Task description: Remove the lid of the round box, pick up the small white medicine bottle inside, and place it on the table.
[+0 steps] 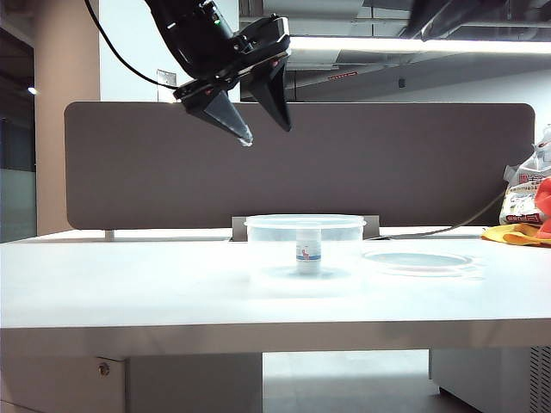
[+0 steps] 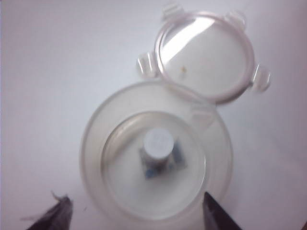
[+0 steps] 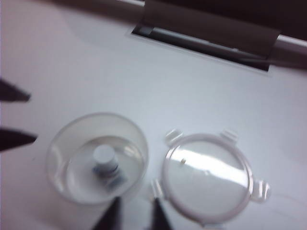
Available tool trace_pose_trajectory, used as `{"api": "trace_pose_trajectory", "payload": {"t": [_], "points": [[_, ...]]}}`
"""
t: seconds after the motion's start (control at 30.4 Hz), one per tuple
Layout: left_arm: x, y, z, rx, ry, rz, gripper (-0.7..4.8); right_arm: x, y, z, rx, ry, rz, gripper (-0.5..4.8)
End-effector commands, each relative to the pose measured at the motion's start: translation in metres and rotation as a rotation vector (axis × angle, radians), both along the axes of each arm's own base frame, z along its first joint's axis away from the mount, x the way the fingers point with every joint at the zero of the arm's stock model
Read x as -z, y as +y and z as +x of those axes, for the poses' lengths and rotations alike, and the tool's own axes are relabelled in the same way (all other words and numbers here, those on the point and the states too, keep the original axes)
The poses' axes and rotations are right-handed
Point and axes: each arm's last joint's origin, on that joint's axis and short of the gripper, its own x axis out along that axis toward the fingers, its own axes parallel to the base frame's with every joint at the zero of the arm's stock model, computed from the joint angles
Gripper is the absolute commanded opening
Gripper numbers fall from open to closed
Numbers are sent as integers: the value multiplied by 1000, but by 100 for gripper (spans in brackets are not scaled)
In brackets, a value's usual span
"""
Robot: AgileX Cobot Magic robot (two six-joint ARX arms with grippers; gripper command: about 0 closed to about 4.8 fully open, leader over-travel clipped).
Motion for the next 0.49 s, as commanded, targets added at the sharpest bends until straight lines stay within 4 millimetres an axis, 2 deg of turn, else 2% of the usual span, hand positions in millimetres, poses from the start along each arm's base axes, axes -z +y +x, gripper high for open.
{"api": "trace_pose_trajectory", "payload": {"t": [0.03,0.13,0.2,0.26,0.49], "points": [[1,-5,5,16,20,-84,326,-6,-4,-19,-54,44,15,74],[8,-9,10,20,48,-95,326,-14,-8,-36,-85,53,30,30],[15,-14,13,34,73,-101,323,-19,-11,-46,-107,46,45,28],[22,-16,16,31,89,-98,298,-25,-15,-58,-110,33,49,-6],[45,-23,28,25,137,-79,294,-38,-23,-97,-136,12,57,-5]]}}
